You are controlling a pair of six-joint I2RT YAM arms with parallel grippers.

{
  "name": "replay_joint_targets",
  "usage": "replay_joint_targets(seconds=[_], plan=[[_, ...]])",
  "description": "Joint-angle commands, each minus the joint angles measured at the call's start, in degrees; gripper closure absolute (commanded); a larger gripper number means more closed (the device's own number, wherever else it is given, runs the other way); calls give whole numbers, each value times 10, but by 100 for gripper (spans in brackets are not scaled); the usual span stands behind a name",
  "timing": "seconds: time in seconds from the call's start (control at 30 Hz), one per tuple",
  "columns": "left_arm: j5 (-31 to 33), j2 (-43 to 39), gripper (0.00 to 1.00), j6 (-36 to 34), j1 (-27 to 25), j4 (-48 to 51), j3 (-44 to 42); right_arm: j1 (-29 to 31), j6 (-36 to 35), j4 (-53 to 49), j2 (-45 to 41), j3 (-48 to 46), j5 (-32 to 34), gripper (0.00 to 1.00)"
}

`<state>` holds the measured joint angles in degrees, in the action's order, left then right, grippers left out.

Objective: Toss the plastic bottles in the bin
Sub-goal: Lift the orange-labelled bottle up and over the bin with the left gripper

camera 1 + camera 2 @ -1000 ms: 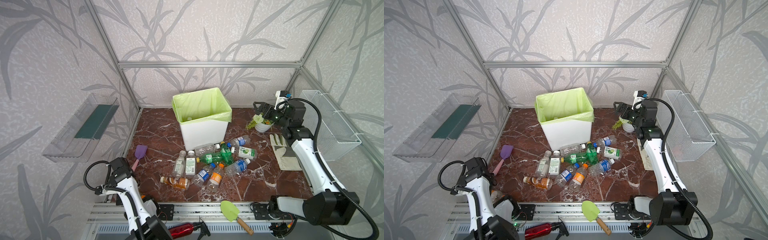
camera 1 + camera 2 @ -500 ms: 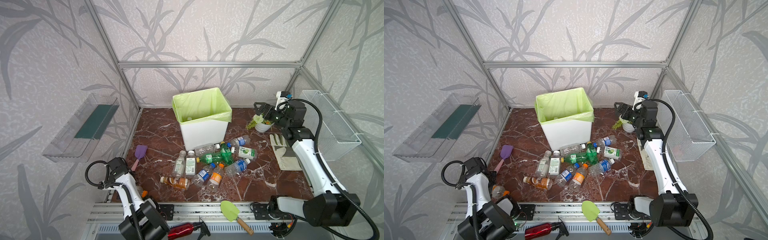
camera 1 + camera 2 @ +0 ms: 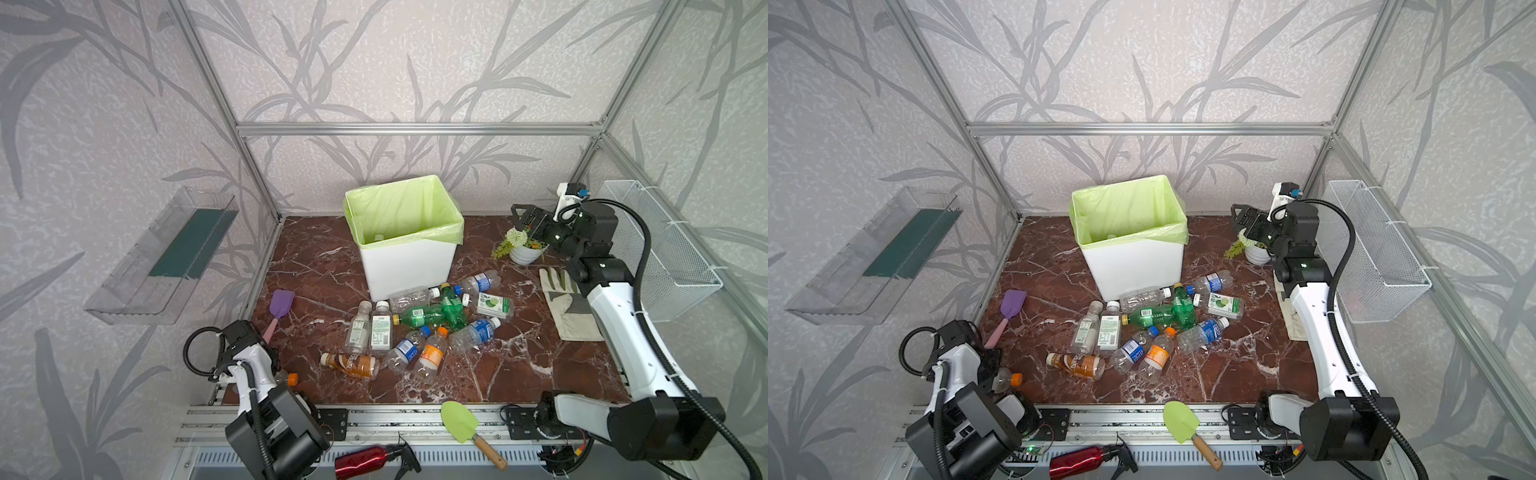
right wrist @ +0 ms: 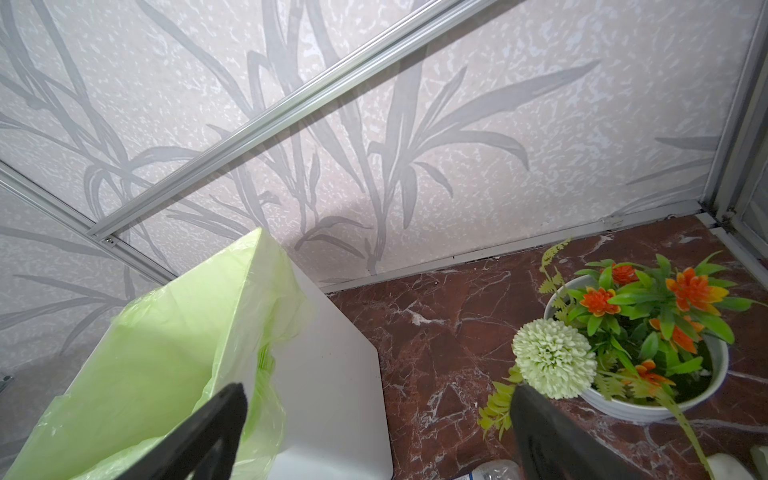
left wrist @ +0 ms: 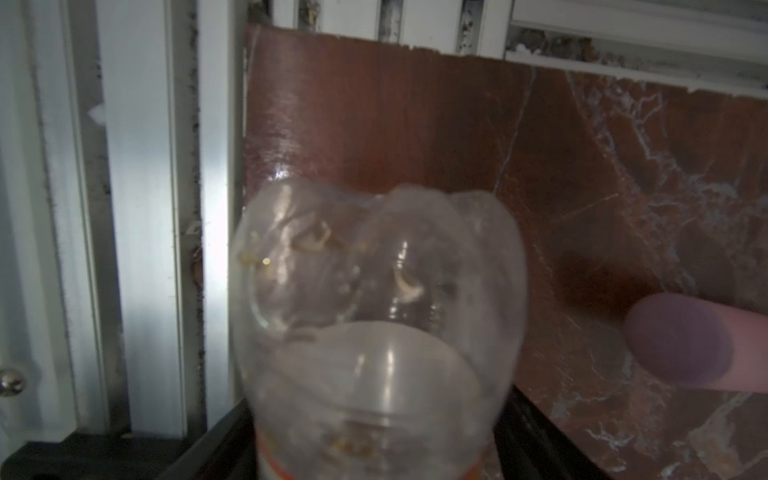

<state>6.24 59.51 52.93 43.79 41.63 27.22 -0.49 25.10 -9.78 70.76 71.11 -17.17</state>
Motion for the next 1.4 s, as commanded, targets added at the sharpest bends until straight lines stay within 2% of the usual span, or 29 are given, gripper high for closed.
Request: replay_joint_targets(seconds=[0.0, 0.13, 0.27, 0.33, 0.47, 0.53, 0.63, 0.7, 0.83, 0.93, 1.1, 1.23, 1.37], plan=[[-1, 6, 32, -10, 4, -18, 5, -2, 5, -11, -15, 0, 5, 1], [-10, -16, 50, -32, 4, 11, 37, -3, 3, -14, -22, -4, 10, 1], [-68, -100, 67, -61, -1, 7, 81, -2, -9, -27, -25, -15, 29, 1], [-83, -128, 73, -75, -12, 20, 131, -2, -20, -32, -25, -26, 41, 1], [-97, -121, 81, -110, -64, 36, 267, -10, -28, -43, -23, -46, 47, 1], [-93, -110, 84, -122, -114, 22, 331, -13, -27, -44, -24, -57, 49, 1], [-41, -90, 85, -142, -230, 5, 436, -18, -27, -48, -28, -63, 50, 1], [-27, -74, 85, -142, -289, -1, 486, -20, -28, -54, -33, -65, 51, 1], [-56, -57, 86, -108, -339, -18, 501, -34, -22, -55, -51, -77, 49, 1], [-24, -53, 86, -118, -399, -53, 507, -41, -23, -57, -61, -82, 48, 1], [40, 23, 85, -211, -538, -62, 633, -45, -25, -64, -64, -79, 44, 1], [119, 88, 85, -341, -670, -132, 700, -48, -21, -64, -71, -85, 41, 1], [126, 140, 85, -402, -726, -185, 741, -53, -29, -79, -79, -83, 47, 1]])
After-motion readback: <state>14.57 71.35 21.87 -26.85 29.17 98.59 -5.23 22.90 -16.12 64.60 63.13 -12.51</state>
